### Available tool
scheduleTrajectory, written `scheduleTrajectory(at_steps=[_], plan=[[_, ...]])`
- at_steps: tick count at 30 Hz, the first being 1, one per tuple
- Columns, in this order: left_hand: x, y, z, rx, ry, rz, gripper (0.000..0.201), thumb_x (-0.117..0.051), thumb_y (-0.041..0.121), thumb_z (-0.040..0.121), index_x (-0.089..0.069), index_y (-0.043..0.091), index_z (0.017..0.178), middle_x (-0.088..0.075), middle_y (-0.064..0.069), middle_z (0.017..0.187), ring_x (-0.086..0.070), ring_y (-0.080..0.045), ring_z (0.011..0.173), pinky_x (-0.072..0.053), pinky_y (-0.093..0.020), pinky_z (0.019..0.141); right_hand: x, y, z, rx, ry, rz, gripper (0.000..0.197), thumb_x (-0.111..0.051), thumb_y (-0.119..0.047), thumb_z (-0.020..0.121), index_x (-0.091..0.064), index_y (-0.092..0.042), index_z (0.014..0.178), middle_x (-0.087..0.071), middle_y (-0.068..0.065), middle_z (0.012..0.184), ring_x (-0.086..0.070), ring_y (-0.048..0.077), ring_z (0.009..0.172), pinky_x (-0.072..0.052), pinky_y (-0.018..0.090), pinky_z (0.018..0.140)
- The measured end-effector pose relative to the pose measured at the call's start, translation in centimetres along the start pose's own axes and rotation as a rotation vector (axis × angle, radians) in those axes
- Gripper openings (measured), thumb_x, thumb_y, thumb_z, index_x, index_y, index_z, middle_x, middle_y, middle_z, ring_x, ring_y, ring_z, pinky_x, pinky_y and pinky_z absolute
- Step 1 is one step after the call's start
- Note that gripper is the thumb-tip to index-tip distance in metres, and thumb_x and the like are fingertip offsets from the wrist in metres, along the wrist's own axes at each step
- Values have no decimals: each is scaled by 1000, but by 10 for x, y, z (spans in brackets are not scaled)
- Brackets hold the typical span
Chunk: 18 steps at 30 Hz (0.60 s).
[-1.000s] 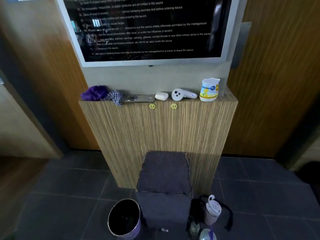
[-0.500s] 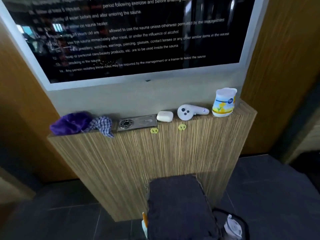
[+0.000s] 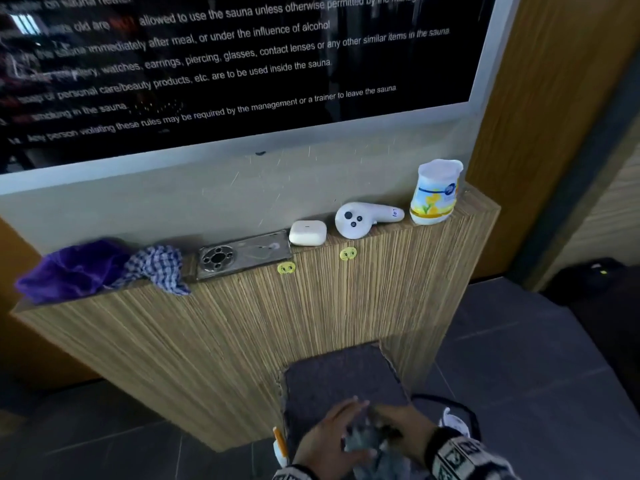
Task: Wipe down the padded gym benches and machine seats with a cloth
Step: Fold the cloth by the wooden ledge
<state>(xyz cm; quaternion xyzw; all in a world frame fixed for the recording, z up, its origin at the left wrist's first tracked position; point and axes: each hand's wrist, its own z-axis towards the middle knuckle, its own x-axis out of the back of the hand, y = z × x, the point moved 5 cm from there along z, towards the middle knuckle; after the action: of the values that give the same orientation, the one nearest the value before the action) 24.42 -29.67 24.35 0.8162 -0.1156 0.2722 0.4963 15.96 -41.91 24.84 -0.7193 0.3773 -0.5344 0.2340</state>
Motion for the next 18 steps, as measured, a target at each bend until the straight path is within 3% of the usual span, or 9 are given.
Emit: scheduleTrajectory(at_steps=[1, 2, 3, 5, 6, 9, 12, 14, 18], plan=[[4, 4, 5, -9, 1, 18, 90, -53, 90, 59, -33, 52, 138, -23, 44, 134, -42, 8, 122, -38, -9, 94, 2, -1, 3, -24, 2, 49, 35, -51, -22, 86, -64, -44, 110, -54, -14, 106, -46, 0, 104, -36, 10, 90], [9, 5, 9, 37, -14, 67, 82, -57, 86, 63, -41, 48, 133, -36, 38, 129, -46, 6, 114, -40, -12, 92, 5, 11, 8, -84, 30, 59, 43, -54, -16, 88, -63, -58, 90, -55, -18, 94, -48, 2, 99, -40, 15, 89], [11, 4, 13, 58, 11, 105, 66, -64, 75, 71, -49, 41, 126, -47, 28, 119, -50, 1, 104, -41, -17, 90, 6, 17, 12, -107, 27, 57, 42, -57, -17, 86, -56, -59, 89, -54, -21, 84, -50, 2, 94, -42, 16, 87], [15, 0, 22, 109, 83, 106, 43, -72, 55, 78, -54, 34, 111, -53, 15, 106, -53, -6, 91, -45, -24, 88, 14, 14, 18, -29, 35, 15, 38, -56, -36, 74, -38, -46, 106, -61, -13, 82, -50, -5, 89, -39, 8, 79], [16, -4, 25, 134, 84, 122, 40, -72, 54, 78, -57, 32, 109, -54, 12, 109, -55, -9, 94, -47, -26, 89, 18, 19, 22, -22, 27, 10, 42, -52, -44, 69, -36, -42, 108, -63, -13, 87, -50, -5, 90, -37, 6, 78], [19, -11, 33, 146, 77, 346, 45, -62, 57, 86, -62, 26, 118, -54, 7, 122, -48, -17, 118, -44, -27, 94, 28, 25, 29, 14, 81, -49, 44, -49, -48, 66, -38, -40, 108, -66, -8, 92, -51, -4, 89, -37, 8, 78], [19, -11, 38, 96, 87, 367, 38, -49, 51, 95, -55, 23, 121, -56, 0, 125, -51, -26, 120, -45, -33, 93, 36, 26, 35, 3, 102, -49, 34, -57, -36, 72, -46, -35, 104, -65, -5, 83, -52, -2, 85, -36, 6, 74], [18, -15, 42, 120, 82, 345, 36, -45, 43, 99, -47, 18, 125, -62, -8, 122, -57, -33, 115, -45, -37, 86, 39, 27, 44, 62, 106, -79, 25, -57, -42, 75, -55, -28, 96, -64, 8, 83, -54, 5, 77, -37, 15, 69], [20, -18, 49, 107, 60, 310, 37, -41, 31, 104, -39, 11, 136, -60, -15, 126, -58, -34, 114, -43, -38, 88, 40, 31, 56, 52, 1, -153, 70, -38, -63, 71, -65, -9, 106, -54, 11, 102, -55, 24, 98, -29, 17, 78]])
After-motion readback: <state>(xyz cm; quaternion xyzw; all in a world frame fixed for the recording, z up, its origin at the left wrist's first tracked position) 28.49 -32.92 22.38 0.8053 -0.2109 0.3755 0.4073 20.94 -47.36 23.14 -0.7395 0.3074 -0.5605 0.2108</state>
